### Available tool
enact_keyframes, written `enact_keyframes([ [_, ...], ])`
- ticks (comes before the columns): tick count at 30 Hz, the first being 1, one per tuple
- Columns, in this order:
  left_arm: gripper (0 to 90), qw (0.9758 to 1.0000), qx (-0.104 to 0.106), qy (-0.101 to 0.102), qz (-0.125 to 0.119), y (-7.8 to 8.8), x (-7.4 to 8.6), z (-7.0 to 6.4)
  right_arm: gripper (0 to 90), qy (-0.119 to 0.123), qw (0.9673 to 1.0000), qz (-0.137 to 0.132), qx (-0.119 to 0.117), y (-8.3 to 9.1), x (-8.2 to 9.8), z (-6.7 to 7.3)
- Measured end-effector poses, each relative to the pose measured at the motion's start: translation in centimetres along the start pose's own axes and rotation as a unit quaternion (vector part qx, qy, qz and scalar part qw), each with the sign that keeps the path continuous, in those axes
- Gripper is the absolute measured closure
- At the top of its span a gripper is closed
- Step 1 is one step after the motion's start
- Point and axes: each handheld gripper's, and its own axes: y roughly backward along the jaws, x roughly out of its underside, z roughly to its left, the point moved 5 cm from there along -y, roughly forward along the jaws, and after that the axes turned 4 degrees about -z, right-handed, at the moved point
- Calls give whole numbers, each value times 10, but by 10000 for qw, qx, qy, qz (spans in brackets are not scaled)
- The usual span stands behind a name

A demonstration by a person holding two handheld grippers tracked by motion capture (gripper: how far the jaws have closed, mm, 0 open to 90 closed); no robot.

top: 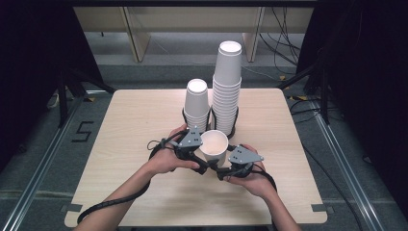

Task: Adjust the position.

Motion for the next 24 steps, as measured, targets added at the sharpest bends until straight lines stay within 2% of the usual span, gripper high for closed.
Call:
enact_keyframes([
  [2,0,10000,-52,37,-37,3,0,1,217,-14,10000,26,48,2,1,-3],
  [4,0,9999,-77,56,-80,7,-1,2,217,69,9998,26,210,6,2,-9],
  [5,0,9998,-108,92,-130,10,-1,1,217,-69,9997,44,235,7,3,-8],
  [6,0,9998,-135,103,-145,12,0,1,217,14,9994,-7,331,9,3,-12],
  [8,0,9996,-177,145,-171,17,1,1,217,-122,9991,-4,413,12,5,-14],
  [9,0,9994,-207,185,-182,20,2,2,217,-76,9989,-3,472,15,6,-16],
  [12,4,9983,-320,389,-286,28,9,3,217,-285,9978,52,604,26,10,-20],
  [14,26,9966,-397,607,-391,34,16,4,217,-224,9970,-32,735,32,11,-26],
  [15,37,9956,-411,706,-449,37,19,5,218,-418,9964,32,737,37,14,-27],
  [16,39,9949,-437,780,-472,39,22,5,218,-411,9961,-5,775,40,15,-30],
  [18,39,9947,-543,711,-512,43,31,7,218,-395,9956,-1,854,47,18,-34],
  [19,40,9937,-581,791,-538,45,36,7,218,-455,9948,-17,906,50,20,-35],
  [20,40,9930,-667,837,-495,49,40,7,218,-369,9945,-24,976,53,22,-38],
  [21,41,9913,-711,1003,-463,53,44,5,218,-475,9938,-37,1002,56,24,-39],
  [23,43,9899,-877,994,-513,60,50,8,218,-529,9921,-33,1141,62,27,-42],
  [24,46,9890,-949,1002,-523,62,52,9,218,-466,9913,-47,1227,66,28,-45],
])
